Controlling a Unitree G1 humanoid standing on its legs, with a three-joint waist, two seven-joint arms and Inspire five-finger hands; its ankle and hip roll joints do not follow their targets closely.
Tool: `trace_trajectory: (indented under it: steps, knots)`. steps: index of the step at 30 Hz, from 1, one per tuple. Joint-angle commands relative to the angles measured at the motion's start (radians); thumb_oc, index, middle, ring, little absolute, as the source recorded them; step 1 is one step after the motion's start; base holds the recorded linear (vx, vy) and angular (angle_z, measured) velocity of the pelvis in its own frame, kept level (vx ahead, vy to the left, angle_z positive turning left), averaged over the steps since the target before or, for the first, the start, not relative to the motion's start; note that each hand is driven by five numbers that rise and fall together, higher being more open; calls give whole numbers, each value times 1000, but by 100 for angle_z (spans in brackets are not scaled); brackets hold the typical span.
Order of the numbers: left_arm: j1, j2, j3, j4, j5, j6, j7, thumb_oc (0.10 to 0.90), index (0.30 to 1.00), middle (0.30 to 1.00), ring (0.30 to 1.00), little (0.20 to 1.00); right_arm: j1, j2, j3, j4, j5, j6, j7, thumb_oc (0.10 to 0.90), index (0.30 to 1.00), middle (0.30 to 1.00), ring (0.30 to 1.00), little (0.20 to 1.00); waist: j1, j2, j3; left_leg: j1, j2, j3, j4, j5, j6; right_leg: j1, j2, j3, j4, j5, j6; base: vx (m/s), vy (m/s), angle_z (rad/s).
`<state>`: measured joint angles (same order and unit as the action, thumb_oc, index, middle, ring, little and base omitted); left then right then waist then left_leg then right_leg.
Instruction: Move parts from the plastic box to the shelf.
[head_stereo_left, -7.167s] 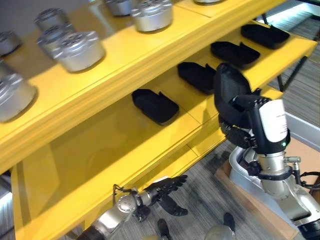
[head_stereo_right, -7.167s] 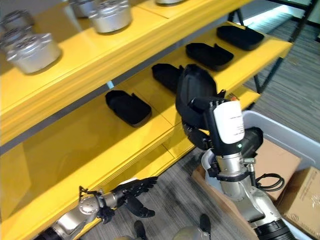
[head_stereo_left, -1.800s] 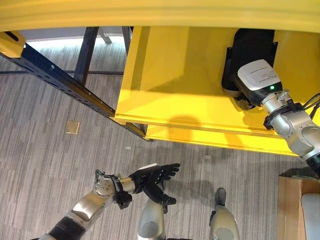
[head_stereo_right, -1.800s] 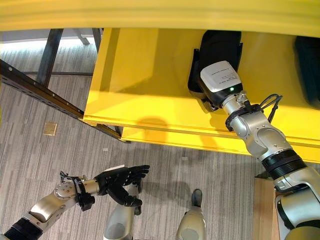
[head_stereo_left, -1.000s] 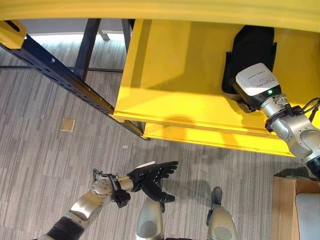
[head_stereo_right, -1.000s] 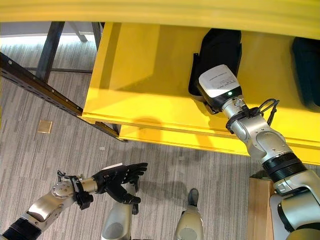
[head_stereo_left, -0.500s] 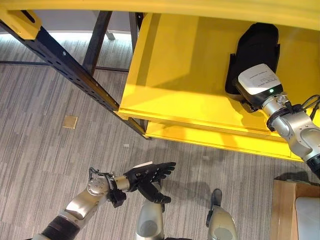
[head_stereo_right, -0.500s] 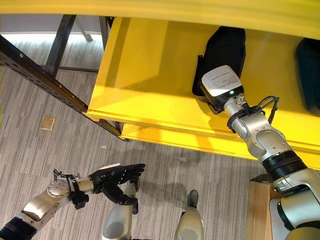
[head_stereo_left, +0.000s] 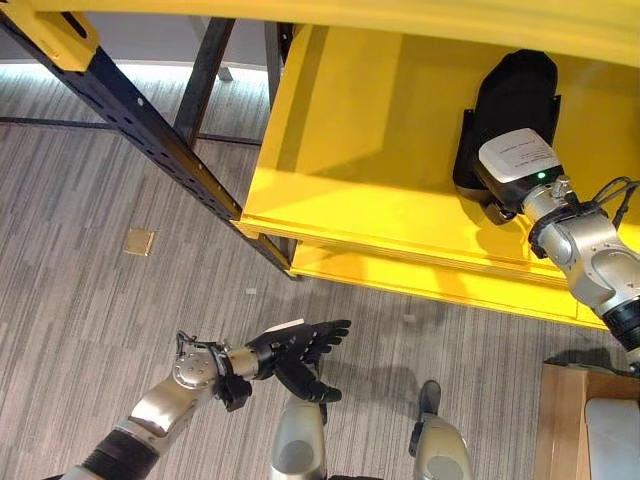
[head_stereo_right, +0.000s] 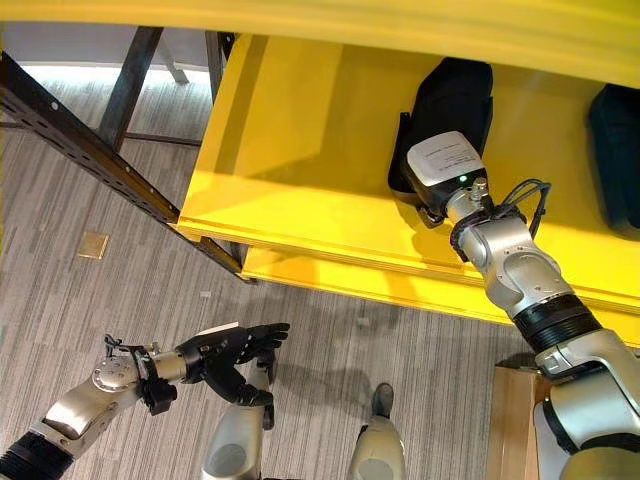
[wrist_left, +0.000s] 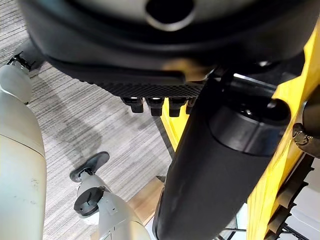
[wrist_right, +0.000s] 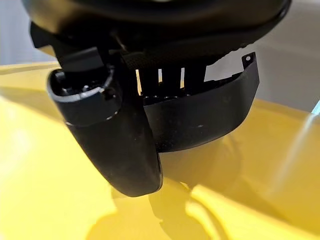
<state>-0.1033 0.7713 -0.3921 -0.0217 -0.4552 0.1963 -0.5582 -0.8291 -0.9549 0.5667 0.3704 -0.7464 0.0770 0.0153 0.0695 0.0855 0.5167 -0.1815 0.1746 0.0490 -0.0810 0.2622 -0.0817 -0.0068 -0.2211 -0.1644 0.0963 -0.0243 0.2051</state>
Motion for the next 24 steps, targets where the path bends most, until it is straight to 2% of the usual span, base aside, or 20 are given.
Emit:
trace_trajectory:
  steps: [1, 4, 7, 14, 24]
  knots:
    - [3, -18, 48, -82, -10, -40, -49, 900, 1000, 1000, 1000, 1000, -4, -56, 55, 164, -78, 123, 77, 900, 1000, 1000, 1000, 1000, -10, -32, -37, 82, 104, 88, 12, -77, -52, -71, 22, -26, 44, 6, -92, 0, 0, 0]
    - [10, -23, 56, -87, 1, -37, -56, 900, 1000, 1000, 1000, 1000, 1, -49, 43, 167, -99, 166, 124, 900, 1000, 1000, 1000, 1000, -10, -33, -40, 84, 104, 91, 11, -78, -52, -69, 23, -25, 40, 8, -92, 0, 0, 0]
    - [16, -24, 62, -91, 4, -37, -59, 900, 1000, 1000, 1000, 1000, 5, -49, 37, 159, -109, 170, 139, 900, 1000, 1000, 1000, 1000, -13, -33, -42, 87, 107, 95, 10, -78, -53, -68, 22, -24, 37, 11, -91, 0, 0, 0]
    - [24, -30, 76, -107, -4, -18, -66, 900, 1000, 1000, 1000, 1000, 41, -31, -8, 107, -92, 269, 173, 900, 1000, 1000, 1000, 1000, -28, -34, -50, 96, 109, 104, 10, -80, -53, -64, 23, -13, 29, 15, -91, 3, 14, -3]
    - [46, -48, 102, -127, -7, 2, -51, 900, 1000, 1000, 1000, 1000, 116, -17, -101, -33, -85, 282, 151, 900, 1000, 1000, 1000, 1000, -48, -36, -55, 102, 111, 116, 11, -85, -51, -67, 22, -1, 30, 12, -90, 3, 9, -2]
